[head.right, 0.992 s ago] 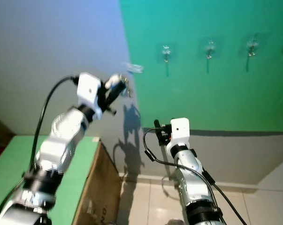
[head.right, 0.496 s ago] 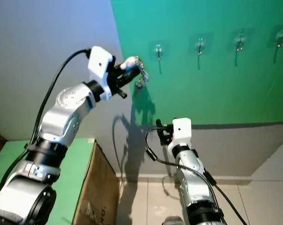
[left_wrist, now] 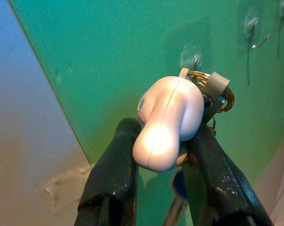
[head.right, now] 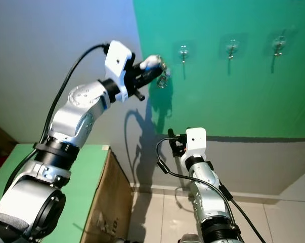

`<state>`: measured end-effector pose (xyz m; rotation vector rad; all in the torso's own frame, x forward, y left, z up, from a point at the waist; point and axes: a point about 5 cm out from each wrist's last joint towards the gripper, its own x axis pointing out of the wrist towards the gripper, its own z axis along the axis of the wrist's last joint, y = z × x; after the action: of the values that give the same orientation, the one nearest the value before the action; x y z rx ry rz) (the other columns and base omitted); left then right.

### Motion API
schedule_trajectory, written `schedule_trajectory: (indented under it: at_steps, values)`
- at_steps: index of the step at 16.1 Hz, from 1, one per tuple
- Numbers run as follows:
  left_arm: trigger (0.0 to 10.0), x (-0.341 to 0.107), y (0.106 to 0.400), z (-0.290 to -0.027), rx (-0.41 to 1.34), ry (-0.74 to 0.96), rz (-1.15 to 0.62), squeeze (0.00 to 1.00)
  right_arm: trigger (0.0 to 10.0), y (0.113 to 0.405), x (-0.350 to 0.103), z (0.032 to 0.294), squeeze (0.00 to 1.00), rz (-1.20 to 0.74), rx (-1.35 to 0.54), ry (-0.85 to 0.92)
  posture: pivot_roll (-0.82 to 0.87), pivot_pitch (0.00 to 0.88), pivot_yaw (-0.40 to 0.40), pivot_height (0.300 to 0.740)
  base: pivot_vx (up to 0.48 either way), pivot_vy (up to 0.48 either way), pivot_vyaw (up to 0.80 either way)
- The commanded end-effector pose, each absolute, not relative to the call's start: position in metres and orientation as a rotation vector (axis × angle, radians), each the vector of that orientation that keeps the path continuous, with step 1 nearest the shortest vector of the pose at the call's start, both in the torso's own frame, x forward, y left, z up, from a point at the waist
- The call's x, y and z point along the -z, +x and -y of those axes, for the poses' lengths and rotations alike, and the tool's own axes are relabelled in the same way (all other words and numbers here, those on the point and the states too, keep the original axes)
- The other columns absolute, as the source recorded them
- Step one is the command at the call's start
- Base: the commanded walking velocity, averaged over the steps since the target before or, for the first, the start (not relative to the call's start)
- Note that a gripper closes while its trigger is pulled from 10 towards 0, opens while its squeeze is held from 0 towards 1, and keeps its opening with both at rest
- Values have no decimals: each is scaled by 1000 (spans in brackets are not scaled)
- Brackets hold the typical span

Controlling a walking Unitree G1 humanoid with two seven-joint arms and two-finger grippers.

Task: Hang keys on a hook

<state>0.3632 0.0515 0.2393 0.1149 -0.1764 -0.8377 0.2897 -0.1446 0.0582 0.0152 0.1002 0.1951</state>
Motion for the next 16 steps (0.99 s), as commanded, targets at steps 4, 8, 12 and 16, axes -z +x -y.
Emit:
schedule_trajectory:
  at_steps: [4,8,12,16]
  values:
    - [0,-246,369,-49,818,188,182,0,10000,290,-57,140,0,-104,-211,13,-278,0,193,740,0,0,0]
    - [0,-240,382,-53,752,242,136,0,10000,289,-56,139,0,-103,-214,13,-285,0,196,740,0,0,0]
    - [0,-253,387,-43,771,270,128,0,10000,285,-53,139,0,-111,-209,19,-297,0,209,740,0,0,0]
    - [0,-266,385,-25,828,228,197,0,10000,285,-53,138,0,-113,-202,25,-306,0,222,740,0,0,0]
